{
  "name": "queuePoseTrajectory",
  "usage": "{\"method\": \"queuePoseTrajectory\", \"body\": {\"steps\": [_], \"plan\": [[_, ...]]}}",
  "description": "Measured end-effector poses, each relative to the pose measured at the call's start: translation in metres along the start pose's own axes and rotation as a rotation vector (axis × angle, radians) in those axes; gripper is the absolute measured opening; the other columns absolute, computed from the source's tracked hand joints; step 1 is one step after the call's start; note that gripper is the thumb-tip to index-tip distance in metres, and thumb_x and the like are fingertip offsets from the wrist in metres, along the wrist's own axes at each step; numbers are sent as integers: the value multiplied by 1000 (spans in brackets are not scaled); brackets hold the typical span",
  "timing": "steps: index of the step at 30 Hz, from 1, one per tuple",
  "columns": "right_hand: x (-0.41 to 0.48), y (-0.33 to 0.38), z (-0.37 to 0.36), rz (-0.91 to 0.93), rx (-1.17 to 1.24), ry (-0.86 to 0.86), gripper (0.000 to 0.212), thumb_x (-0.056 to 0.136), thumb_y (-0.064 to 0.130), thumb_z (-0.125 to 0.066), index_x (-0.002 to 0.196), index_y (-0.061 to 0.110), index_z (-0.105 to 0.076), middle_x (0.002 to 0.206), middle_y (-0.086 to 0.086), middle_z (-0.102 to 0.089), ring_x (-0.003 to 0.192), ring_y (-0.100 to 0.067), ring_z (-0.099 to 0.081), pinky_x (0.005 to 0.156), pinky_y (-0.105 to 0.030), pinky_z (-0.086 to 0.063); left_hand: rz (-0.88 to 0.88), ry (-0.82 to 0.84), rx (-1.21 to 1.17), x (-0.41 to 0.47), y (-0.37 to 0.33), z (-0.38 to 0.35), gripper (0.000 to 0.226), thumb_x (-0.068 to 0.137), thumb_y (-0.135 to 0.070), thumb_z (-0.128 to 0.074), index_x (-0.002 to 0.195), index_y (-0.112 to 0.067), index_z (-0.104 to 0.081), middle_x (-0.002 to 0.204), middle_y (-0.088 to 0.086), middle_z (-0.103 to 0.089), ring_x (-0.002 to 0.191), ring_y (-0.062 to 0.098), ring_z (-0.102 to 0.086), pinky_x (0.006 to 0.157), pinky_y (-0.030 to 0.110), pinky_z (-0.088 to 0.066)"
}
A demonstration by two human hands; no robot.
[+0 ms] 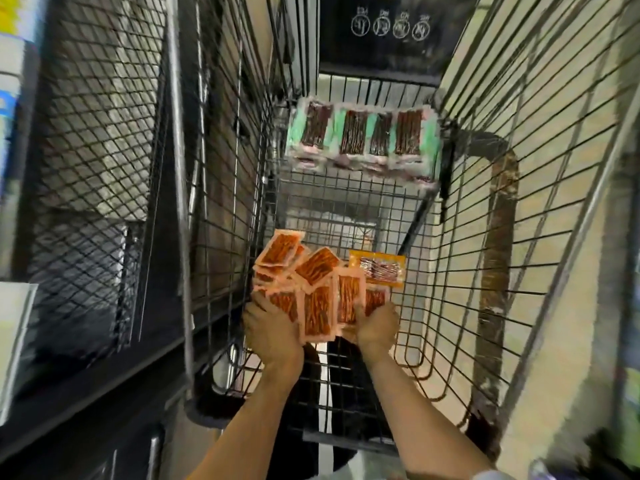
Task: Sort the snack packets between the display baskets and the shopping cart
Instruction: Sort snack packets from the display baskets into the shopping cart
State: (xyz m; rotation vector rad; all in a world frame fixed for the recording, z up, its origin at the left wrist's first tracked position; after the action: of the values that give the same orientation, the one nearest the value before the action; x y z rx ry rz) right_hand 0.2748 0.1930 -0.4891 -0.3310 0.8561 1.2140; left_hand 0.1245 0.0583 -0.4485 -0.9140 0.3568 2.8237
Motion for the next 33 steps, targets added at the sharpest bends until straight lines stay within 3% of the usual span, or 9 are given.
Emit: {"method": "queuePoseTrajectory", "body": {"steps": [4,7,12,16,19,22,25,29,33], "plan": [[-9,4,-8,85,98,3,32,92,20,-59,118,3,-53,116,-15,-60,110,-30,-57,93,-43,-48,4,-18,-36,-2,0,6,83,76,-38,-77,135,0,-33,131,17,-47,121,29,-47,98,37,-42],[-10,1,-13,74,172,46,33,89,13,-61,120,3,-55,117,-15,-58,111,-28,-56,97,-43,-47,-2,10,-227,-3,4,5,68,74,-29,-80,125,0,-45,123,18,-53,116,31,-51,97,40,-44],[1,-10,-17,-78,439,183,45,78,40,-74,110,9,-64,110,-14,-63,111,-32,-57,94,-49,-49,78,144,-589,1,9,-5,58,81,-16,-73,129,-9,-41,119,15,-57,114,32,-56,94,48,-49],[9,-17,-25,-228,290,193,77,64,59,-78,119,10,-57,122,-13,-56,120,-31,-48,98,-42,-45,91,131,-590,1,11,-5,51,82,-13,-72,125,-8,-43,114,13,-60,108,32,-61,85,42,-50],[12,-19,-25,-321,335,188,80,60,51,-84,121,7,-55,125,-13,-54,120,-32,-48,94,-43,-49,126,122,-567,3,14,-2,52,81,-15,-74,123,-7,-45,116,15,-60,109,34,-60,85,43,-49],[10,-21,-25,-307,442,161,58,67,36,-85,111,8,-60,113,-15,-64,107,-32,-60,93,-52,-49,145,117,-550,2,15,1,53,81,-15,-74,124,-5,-44,120,17,-58,112,34,-57,86,43,-48],[4,-23,-25,-341,539,142,53,70,25,-84,112,7,-56,109,-12,-67,101,-32,-64,94,-59,-45,158,145,-550,1,15,1,53,82,-16,-73,126,-6,-43,121,16,-57,111,32,-58,76,34,-45],[-4,-19,-20,-302,665,233,52,77,13,-78,120,2,-51,114,-16,-66,104,-33,-63,89,-58,-50,143,174,-593,2,18,2,40,83,-14,-71,118,-9,-53,115,11,-62,105,28,-62,72,30,-45],[-7,-18,-15,-294,790,399,35,84,3,-68,118,1,-59,112,-18,-67,95,-27,-67,82,-46,-56,136,191,-657,3,23,6,31,83,-12,-70,109,-13,-53,108,6,-65,105,27,-62,85,38,-50]]}}
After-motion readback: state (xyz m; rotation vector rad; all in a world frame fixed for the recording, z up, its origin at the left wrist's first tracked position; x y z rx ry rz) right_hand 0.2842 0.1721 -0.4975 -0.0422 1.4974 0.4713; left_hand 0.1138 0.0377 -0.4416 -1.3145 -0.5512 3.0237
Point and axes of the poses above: each hand's wrist, its own x-axis towards the middle knuckle, its own z-axis out of the back of the hand, y = z × x, the point moved 6 cm from there along x, towards the middle knuckle
